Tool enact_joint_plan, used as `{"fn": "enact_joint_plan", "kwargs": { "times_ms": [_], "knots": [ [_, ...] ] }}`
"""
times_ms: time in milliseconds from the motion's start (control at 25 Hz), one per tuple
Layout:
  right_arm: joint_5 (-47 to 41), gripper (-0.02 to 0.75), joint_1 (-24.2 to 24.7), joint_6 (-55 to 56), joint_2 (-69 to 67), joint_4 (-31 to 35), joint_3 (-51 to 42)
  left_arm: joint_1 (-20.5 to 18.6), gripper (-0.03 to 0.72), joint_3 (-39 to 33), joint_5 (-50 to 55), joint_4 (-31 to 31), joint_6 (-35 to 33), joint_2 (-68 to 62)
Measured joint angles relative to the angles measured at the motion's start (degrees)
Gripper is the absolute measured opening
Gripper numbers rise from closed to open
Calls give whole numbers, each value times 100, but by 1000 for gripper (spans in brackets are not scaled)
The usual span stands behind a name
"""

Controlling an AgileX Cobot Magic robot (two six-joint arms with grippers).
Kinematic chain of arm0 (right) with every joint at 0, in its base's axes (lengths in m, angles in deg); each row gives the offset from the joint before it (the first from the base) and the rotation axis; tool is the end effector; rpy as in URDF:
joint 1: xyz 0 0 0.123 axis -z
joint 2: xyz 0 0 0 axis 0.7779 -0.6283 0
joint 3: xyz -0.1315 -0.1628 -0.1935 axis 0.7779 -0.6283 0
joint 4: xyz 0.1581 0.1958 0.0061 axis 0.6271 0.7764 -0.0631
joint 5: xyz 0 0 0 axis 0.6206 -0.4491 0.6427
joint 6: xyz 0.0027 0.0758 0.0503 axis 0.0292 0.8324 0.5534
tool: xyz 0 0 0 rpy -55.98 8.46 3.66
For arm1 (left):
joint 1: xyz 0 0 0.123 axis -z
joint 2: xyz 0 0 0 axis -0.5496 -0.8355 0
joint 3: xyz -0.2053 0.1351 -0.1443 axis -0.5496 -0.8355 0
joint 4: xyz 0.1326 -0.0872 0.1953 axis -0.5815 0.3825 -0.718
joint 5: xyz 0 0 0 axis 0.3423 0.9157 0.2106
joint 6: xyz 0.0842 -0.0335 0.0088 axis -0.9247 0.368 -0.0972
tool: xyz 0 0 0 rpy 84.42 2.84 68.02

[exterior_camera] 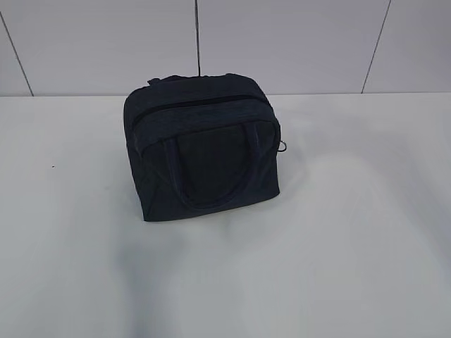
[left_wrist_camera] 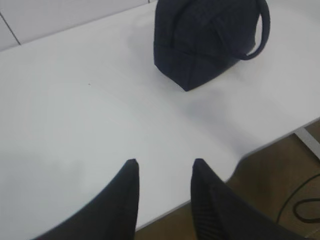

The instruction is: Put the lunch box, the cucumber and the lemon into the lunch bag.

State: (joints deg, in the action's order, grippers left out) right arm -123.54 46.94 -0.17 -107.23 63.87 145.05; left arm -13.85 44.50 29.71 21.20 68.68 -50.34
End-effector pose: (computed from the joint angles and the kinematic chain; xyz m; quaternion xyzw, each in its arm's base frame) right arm 0.1365 0.0450 0.4889 -0.2835 0.8345 0.1053 0.4605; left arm -0.0135 -0.0009 0.3511 0.1996 0.8477 -0.0871 0.4837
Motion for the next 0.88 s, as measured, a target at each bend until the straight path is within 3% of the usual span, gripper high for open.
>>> {"fn": "enact_joint_plan", "kwargs": {
  "times_ms": [280, 720, 880],
  "knots": [
    [0, 377, 0, 50, 1145, -130, -942, 0, 253, -1218, -560, 472, 0, 650],
    [0, 377, 0, 887, 2976, -212, -3217, 0, 250, -1356, -1153, 413, 0, 697],
    [247, 377, 0, 1346, 4028, -575, -4181, 0, 249, -1561, -1304, 413, 0, 697]
  ]
}}
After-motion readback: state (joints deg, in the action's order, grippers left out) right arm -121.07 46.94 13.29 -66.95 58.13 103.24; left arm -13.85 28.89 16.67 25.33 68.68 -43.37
